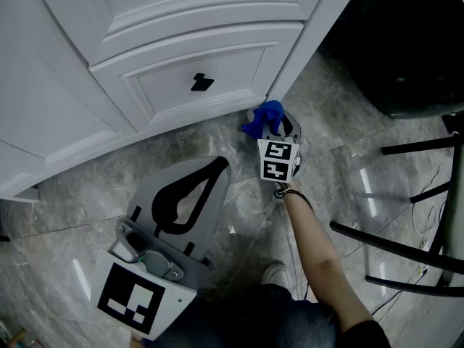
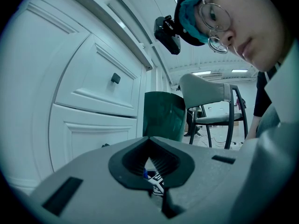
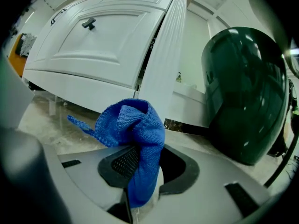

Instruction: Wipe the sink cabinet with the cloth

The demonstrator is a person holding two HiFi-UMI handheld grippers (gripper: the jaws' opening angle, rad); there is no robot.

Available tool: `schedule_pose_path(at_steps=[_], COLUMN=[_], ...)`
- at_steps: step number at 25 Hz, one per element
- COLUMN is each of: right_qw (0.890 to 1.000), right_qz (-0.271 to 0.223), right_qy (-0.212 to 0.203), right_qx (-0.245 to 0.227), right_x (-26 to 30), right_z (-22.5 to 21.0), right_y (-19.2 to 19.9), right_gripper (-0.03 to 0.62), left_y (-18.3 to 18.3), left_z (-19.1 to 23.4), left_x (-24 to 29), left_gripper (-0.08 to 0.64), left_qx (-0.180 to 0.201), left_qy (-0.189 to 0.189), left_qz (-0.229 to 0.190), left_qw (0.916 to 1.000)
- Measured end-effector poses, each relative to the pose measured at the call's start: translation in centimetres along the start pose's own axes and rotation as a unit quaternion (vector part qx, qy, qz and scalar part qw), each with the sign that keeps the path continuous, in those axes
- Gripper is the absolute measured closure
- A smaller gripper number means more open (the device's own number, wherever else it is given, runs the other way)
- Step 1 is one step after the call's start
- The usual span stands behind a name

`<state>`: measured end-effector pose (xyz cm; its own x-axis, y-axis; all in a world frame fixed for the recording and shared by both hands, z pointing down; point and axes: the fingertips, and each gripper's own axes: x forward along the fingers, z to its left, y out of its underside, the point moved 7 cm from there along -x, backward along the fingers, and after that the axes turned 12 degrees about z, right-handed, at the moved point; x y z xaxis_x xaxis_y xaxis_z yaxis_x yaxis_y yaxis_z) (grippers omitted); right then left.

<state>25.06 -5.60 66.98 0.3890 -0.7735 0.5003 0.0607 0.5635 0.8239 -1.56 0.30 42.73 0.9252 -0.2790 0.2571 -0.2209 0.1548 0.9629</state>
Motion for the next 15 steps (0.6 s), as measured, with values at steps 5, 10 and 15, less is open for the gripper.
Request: schedule_pose_path(at_steps=[5, 10, 15], right_qw=[0.998, 0.997, 0.994], right_qz=[0.051, 0.064, 0.099], right_qy=[-0.021, -0.026, -0.042], right_qx=[-0.016, -0.017, -0.031], right_x=[1.3, 1.8, 2.6], right_z=[0.3, 0.4, 0.6], right_y=[1.5, 2.1, 2.8], right_gripper=[0.477, 0.477, 0.477], left_y=[0.1, 0.1, 0.0], left_z=[0.0, 0.2, 0.1], left_x=[0.0, -0.2, -0.3], left_gripper=[0.557, 0.557, 0.557], left_qx=[-0.002, -0.002, -0.003], left_qy=[0.001, 0.0, 0.001], left_qz=[0.001, 0.0, -0.002], left_qw=[1.0, 1.0, 1.0])
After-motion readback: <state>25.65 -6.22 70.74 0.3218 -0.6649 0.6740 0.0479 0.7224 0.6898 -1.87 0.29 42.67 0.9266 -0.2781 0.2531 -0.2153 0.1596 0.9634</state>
